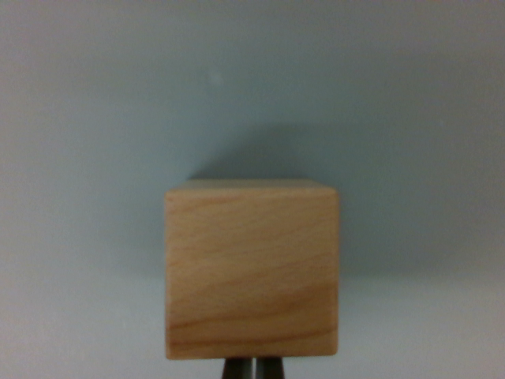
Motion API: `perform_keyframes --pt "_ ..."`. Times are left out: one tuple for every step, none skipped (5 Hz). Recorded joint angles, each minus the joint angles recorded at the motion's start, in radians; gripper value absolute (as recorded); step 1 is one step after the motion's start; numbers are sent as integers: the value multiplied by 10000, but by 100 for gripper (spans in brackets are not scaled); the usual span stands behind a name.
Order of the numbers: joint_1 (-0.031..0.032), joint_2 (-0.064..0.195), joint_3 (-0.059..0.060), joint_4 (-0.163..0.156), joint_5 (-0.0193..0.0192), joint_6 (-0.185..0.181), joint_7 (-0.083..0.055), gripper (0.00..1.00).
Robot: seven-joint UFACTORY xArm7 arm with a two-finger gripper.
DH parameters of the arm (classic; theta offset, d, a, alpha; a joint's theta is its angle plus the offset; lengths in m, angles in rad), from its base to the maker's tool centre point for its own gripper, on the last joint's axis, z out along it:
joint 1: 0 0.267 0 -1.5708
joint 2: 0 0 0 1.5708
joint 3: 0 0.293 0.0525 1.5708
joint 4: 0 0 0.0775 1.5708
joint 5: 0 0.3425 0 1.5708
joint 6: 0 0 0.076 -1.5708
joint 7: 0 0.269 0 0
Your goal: Push wooden cube
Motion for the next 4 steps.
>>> perform_keyframes --pt "0 0 0 0 0 0 0 100" --pt "-1 327 -20 453 -20 126 -13 100" --pt "-1 327 -20 453 -20 126 -13 100" --pt "-1 655 -40 906 -40 252 -26 100"
